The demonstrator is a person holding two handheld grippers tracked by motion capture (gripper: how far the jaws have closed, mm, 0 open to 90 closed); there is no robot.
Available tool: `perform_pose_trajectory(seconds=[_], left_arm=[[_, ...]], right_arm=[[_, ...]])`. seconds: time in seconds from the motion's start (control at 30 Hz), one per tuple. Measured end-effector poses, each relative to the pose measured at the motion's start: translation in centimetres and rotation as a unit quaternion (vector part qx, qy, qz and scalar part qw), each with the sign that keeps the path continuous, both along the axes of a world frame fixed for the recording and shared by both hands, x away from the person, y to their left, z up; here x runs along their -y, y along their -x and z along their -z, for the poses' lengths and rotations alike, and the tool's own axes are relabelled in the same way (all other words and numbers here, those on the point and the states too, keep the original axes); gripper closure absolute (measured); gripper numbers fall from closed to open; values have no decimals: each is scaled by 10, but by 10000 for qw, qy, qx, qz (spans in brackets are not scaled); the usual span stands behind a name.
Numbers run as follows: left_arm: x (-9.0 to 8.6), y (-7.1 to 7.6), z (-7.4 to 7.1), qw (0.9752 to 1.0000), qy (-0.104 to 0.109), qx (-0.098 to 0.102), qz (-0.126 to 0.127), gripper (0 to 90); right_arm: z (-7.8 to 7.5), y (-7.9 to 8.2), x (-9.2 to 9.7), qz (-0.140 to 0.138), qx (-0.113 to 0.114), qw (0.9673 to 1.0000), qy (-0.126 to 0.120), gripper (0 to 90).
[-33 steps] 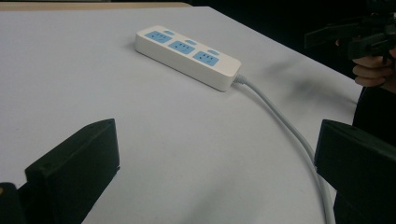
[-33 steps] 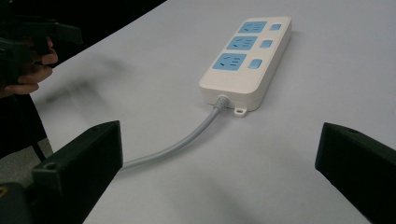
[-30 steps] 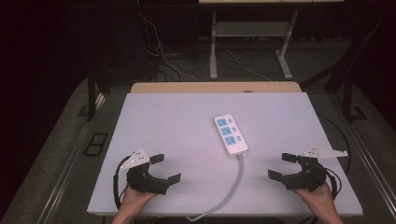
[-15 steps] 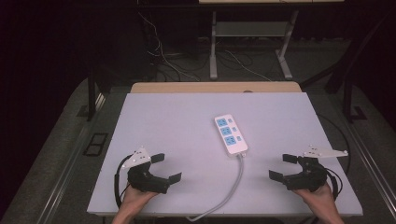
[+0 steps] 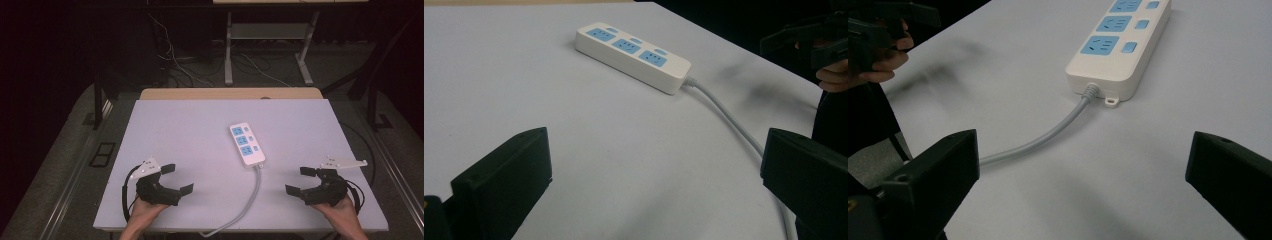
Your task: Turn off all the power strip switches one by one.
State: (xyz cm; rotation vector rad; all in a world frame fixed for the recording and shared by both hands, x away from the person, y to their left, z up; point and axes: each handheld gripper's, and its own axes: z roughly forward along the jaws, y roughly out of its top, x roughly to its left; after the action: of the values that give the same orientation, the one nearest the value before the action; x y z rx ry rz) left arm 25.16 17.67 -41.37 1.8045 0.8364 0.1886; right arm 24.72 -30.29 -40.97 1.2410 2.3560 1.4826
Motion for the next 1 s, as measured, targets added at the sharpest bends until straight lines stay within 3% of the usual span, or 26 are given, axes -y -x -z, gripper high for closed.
perform_pose_trajectory(seconds=[0.63,1.0], left_arm=[[0,0,1,10000,6,-19,-30,0],[0,0,1,10000,-10,-19,-52,0]], right_arm=[[-11,-12,-4,-123,-77,9998,164,6],[-26,-25,-8,-278,-96,9992,271,6]])
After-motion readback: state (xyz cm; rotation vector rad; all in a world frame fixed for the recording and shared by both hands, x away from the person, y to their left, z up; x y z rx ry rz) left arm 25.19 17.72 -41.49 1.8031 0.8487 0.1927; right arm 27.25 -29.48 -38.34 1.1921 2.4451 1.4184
